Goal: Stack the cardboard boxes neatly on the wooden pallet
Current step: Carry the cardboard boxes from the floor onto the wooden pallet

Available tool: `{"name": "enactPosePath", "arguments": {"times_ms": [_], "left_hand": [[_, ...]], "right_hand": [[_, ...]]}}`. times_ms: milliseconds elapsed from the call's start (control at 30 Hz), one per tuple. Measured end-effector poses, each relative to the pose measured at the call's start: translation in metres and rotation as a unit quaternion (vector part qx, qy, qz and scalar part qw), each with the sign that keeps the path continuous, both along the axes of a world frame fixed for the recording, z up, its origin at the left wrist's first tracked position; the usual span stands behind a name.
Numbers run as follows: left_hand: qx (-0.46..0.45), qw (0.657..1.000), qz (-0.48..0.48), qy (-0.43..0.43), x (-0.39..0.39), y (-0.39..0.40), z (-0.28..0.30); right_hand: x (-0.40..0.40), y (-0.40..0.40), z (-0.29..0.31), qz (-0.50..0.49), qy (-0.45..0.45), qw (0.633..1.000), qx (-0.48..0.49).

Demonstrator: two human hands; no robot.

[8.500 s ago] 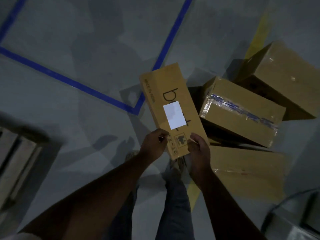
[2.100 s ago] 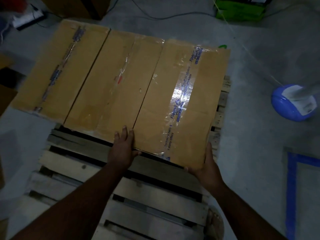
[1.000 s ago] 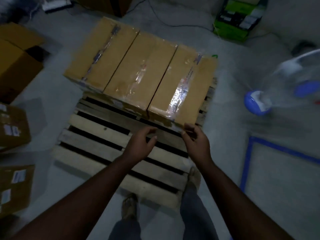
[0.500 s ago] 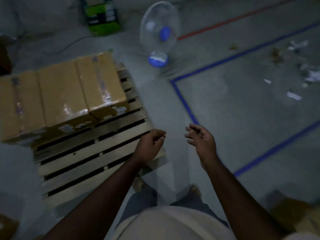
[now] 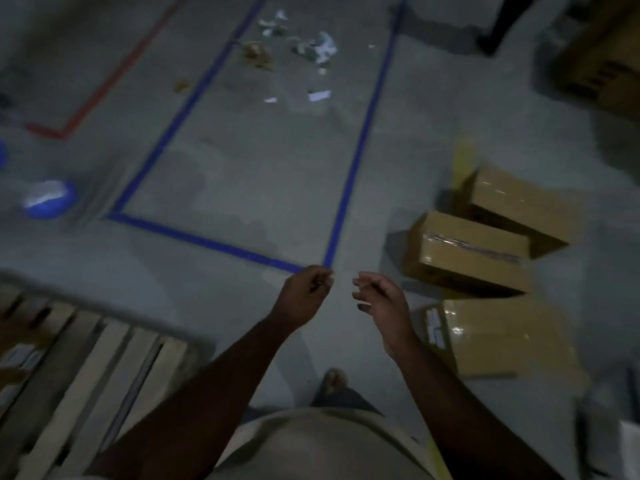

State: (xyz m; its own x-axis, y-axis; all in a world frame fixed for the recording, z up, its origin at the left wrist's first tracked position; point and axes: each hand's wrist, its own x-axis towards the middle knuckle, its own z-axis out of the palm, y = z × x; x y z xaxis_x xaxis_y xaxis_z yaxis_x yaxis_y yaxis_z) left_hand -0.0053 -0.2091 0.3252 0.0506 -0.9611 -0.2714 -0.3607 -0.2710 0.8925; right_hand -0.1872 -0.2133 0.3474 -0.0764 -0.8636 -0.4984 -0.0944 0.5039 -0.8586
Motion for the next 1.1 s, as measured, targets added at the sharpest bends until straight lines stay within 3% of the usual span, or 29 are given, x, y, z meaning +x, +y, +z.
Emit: {"name": "enactPosePath", "arguments": {"times_ms": [167, 400, 767, 933, 1100], "left_hand": [[0.017, 0.991, -0.129, 0.026, -0.120, -0.046, -0.003], [0.056, 0.974, -0.221, -0.003, -0.198, -0.113, -0.027], [0.110, 0.897, -0.424, -0.053, -0.379, -0.194, -0.041], [0.146, 0.865, -0.469, -0.102, -0.467, -0.202, -0.083], [0.226, 0.840, -0.476, -0.128, -0.556, -0.211, -0.185]], "right_hand": [[-0.115, -0.007, 0.000, -0.118, -0.009, 0.993, 0.011], [-0.189, -0.033, -0.015, -0.257, -0.034, 0.965, 0.040], [-0.317, -0.052, -0.034, -0.430, -0.068, 0.896, 0.082], [-0.398, -0.041, -0.089, -0.486, -0.079, 0.862, 0.124], [-0.470, -0.054, -0.196, -0.502, -0.061, 0.845, 0.174]]}}
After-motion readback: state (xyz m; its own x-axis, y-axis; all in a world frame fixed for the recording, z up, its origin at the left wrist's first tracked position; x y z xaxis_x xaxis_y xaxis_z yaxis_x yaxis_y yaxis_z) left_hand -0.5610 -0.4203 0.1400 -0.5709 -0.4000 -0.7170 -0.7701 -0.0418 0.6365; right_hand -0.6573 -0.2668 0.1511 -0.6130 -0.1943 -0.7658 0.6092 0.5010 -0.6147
